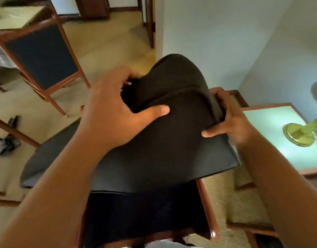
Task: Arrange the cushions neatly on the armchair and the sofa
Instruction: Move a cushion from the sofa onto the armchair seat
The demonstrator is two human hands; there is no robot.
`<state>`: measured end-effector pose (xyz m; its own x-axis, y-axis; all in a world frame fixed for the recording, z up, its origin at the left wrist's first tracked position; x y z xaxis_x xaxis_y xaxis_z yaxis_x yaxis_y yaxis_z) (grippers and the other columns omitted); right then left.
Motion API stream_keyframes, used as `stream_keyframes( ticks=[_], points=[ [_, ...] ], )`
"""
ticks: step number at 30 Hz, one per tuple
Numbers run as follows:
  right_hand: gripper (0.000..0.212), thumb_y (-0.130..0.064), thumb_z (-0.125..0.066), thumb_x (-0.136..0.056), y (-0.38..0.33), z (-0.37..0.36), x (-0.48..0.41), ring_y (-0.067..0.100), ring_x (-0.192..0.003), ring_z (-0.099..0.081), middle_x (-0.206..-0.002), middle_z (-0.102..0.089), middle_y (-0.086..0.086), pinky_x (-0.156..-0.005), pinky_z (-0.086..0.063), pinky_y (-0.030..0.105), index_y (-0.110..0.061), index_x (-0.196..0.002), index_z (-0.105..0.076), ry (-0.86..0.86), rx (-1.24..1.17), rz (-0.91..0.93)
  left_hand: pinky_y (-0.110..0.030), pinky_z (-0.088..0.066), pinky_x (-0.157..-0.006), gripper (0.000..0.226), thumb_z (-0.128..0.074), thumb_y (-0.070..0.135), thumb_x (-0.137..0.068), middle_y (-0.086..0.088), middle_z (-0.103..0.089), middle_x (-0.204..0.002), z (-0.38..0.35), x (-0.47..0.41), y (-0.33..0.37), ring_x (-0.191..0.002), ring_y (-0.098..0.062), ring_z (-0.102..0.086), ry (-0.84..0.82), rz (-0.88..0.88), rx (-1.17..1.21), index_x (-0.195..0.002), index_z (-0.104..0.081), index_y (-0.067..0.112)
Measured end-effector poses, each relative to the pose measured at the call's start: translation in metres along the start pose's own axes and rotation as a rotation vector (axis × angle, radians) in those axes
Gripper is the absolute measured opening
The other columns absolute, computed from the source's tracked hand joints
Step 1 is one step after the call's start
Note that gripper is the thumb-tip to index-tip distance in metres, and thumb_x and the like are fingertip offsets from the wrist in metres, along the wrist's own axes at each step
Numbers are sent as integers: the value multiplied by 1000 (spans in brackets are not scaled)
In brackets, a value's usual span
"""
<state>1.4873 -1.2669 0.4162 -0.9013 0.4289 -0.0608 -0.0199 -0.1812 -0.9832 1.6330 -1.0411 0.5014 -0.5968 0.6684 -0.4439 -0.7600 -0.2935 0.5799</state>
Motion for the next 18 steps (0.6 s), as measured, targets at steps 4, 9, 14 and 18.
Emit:
stream_keyframes(
  ticks=[4,9,14,18],
  points=[
    [84,14,-78,-48,81,12,62,29,-111,-67,-112,-71,2,-88,-60,41,-18,-122,-56,209,-270,-256,-28,-46,-93,78,-76,78,-59,21,-52,-115,-93,-27,2,-105,-2,-50,-354,-40,4,-120,-53,35],
    [84,-28,-96,-44,122,-49,47,26,-114,-60,-122,-59,2,-96,-53,49,-36,-112,-46,94,57,-369,-30,-46,-99,94,-85,72,-41,12,-59,-118,-103,-14,-104,-112,-9,-58,-503,204,195,-120,-53,32],
    [100,-52,-87,-63,138,-144,47,14,-122,-36,-129,-31,-14,-114,-29,42,-25,-140,-29,-52,530,-414,-45,-43,-113,89,-98,53,-40,11,-67,-123,-99,58,-201,-119,-8,-60,-577,503,430,-121,-61,44],
    [113,-58,-81,-64,137,-160,45,20,-130,-31,-137,-25,-7,-115,-26,41,-26,-150,-14,2,633,-408,-40,-41,-115,91,-92,30,-49,15,-66,-128,-93,55,-206,-123,-5,-58,-642,571,541,-133,-57,39]
  ],
)
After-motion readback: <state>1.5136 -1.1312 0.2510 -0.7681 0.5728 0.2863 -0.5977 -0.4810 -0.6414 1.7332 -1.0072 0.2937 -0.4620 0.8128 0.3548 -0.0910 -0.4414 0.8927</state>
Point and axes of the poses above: each hand's wrist, its own x-axis away from the middle knuckle, its own z-axis out of the back of the hand, y = z × x, the point moved 4 cm from there along -x, towards the middle knuckle
